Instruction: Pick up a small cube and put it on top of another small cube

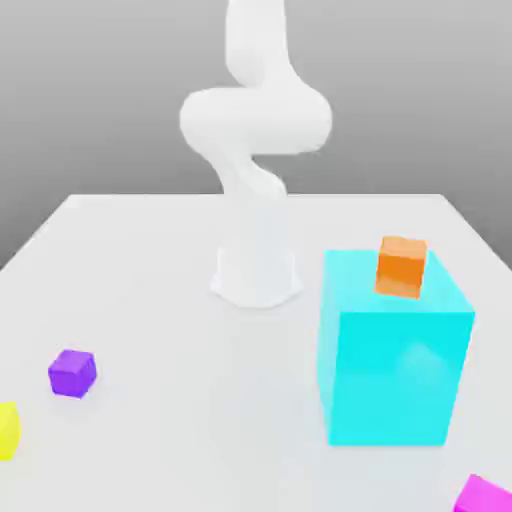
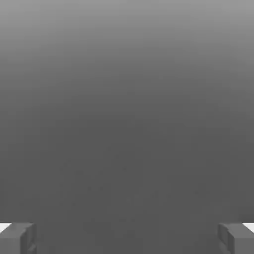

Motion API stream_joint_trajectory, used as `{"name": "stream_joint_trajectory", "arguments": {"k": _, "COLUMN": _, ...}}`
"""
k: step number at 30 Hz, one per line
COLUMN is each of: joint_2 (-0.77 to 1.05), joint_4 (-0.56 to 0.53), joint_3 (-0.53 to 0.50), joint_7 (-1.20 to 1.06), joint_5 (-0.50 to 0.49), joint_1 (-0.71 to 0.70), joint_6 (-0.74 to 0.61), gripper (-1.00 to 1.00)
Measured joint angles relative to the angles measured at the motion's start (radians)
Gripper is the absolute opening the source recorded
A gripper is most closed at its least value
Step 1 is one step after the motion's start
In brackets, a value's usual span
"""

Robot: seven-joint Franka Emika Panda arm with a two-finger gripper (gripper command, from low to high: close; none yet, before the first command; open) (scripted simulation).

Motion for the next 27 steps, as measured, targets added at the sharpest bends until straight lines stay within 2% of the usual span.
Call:
{"name": "stream_joint_trajectory", "arguments": {"k": 11, "joint_2": 0.398, "joint_4": -0.206, "joint_3": -0.263, "joint_7": -0.248, "joint_5": -0.025, "joint_1": -0.096, "joint_6": 0.245, "gripper": 0.00}}
{"name": "stream_joint_trajectory", "arguments": {"k": 18, "joint_2": 0.659, "joint_4": -0.335, "joint_3": -0.405, "joint_7": -0.475, "joint_5": 0.061, "joint_1": -0.190, "joint_6": 0.397, "gripper": 0.00}}
{"name": "stream_joint_trajectory", "arguments": {"k": 22, "joint_2": 0.815, "joint_4": -0.389, "joint_3": -0.395, "joint_7": -0.641, "joint_5": 0.181, "joint_1": -0.270, "joint_6": 0.485, "gripper": 0.00}}
{"name": "stream_joint_trajectory", "arguments": {"k": 27, "joint_2": 0.998, "joint_4": -0.355, "joint_3": -0.192, "joint_7": -0.815, "joint_5": 0.397, "joint_1": -0.433, "joint_6": 0.615, "gripper": 0.00}}
